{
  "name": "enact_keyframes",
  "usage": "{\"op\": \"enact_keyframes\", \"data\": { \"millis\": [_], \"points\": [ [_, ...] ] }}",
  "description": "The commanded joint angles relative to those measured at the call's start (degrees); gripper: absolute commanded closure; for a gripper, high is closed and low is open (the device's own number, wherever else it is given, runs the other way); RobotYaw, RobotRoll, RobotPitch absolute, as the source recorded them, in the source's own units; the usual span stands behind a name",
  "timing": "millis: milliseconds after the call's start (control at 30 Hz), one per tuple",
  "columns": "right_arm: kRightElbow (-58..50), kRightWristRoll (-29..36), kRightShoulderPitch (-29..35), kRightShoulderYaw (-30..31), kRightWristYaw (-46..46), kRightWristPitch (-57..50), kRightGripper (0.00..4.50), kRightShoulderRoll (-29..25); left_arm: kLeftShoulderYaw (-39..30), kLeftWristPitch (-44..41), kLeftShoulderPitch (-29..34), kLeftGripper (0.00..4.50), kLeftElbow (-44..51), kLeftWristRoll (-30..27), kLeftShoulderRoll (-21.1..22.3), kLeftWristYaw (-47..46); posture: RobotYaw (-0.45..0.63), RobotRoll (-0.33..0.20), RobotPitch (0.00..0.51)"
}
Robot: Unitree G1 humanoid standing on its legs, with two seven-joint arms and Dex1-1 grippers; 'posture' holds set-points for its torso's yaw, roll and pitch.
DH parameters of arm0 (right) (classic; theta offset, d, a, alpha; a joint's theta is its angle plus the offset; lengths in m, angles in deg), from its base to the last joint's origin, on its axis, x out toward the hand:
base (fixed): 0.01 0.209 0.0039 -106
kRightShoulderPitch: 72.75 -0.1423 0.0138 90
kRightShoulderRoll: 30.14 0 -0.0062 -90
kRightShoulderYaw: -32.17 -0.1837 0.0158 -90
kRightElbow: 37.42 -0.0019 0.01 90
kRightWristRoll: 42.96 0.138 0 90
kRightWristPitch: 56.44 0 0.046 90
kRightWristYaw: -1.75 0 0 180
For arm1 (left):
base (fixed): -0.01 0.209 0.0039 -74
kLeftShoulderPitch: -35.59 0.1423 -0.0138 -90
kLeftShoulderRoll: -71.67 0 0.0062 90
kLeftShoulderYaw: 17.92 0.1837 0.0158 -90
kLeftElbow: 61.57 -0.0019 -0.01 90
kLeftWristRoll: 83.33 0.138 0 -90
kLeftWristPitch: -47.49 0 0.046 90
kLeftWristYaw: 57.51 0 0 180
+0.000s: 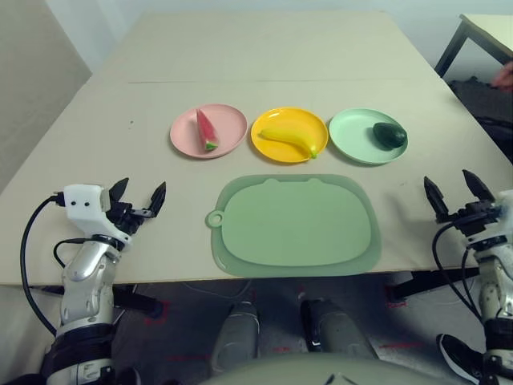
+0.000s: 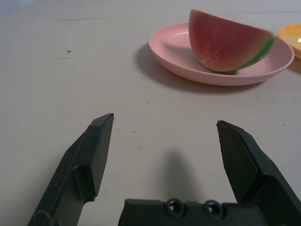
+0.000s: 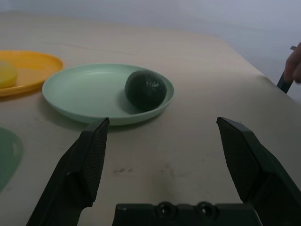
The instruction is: Place the fruits into color-matched plates.
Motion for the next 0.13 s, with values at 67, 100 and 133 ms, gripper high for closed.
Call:
{"op": "enact_keyframes", "data": {
  "millis": [67,100,133],
  "points": [
    [-2.9,-0.4,1.2,0.9,0.8,-1.2,0.0,0.6,0.5,0.0,-3.0,0.01,-2.2,0.4,0.5,0.1,0.04,0.0,0.143],
    [-3.3,-0.4,1.3,0.9,0.9,-1.2,0.0,0.7,0.7,0.1,-3.9,0.01,-2.5,0.6,0.6,0.1,0.04,0.0,0.137],
    [-3.5,-0.4,1.4,1.0,0.9,-1.3,0.0,0.8,1.0,0.1,-4.6,0.01,-2.8,0.8,0.6,0.1,0.04,0.0,0.132]
  ]
}}
